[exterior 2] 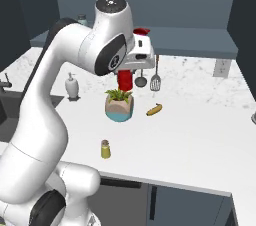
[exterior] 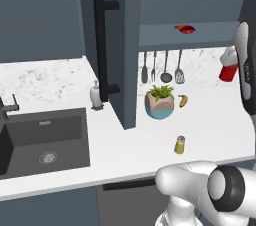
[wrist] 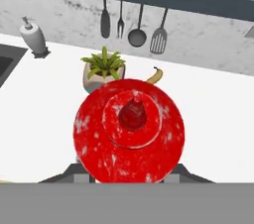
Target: Put the shaker and condiment bottle from the counter next to their counterparts in the cabinet.
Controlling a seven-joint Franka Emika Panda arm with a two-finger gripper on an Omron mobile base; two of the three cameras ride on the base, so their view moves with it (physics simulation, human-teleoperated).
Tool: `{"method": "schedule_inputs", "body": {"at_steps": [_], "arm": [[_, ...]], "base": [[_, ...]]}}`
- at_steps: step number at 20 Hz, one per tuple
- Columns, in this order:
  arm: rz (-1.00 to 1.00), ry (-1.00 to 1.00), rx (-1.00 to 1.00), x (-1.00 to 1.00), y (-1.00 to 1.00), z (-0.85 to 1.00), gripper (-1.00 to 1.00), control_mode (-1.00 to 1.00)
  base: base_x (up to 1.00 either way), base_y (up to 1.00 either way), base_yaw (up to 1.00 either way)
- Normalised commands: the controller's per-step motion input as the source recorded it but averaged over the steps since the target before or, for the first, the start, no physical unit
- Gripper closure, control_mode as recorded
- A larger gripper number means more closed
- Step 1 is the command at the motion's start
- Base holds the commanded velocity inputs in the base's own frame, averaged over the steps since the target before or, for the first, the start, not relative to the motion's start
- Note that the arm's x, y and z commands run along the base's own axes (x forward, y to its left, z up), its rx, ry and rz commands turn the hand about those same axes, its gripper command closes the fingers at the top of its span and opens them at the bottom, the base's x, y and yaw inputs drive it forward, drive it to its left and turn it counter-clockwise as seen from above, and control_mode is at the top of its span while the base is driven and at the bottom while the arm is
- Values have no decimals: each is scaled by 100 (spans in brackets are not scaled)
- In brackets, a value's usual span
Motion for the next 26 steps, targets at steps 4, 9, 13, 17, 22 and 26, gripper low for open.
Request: {"method": "schedule_inputs", "body": {"at_steps": [4,9,13,17,22,26], "arm": [[0,-11,0,14,0,59,100,-100],[0,-2,-2,34,2,55,100,-100],[0,-2,0,-11,14,4,100,-100],[0,-15,0,5,0,9,100,-100],[0,-14,-1,44,0,29,100,-100],[0,-6,-10,63,0,9,100,-100]], "base": [[0,0,0],[0,0,0],[0,0,0],[0,0,0],[0,0,0],[0,0,0]]}}
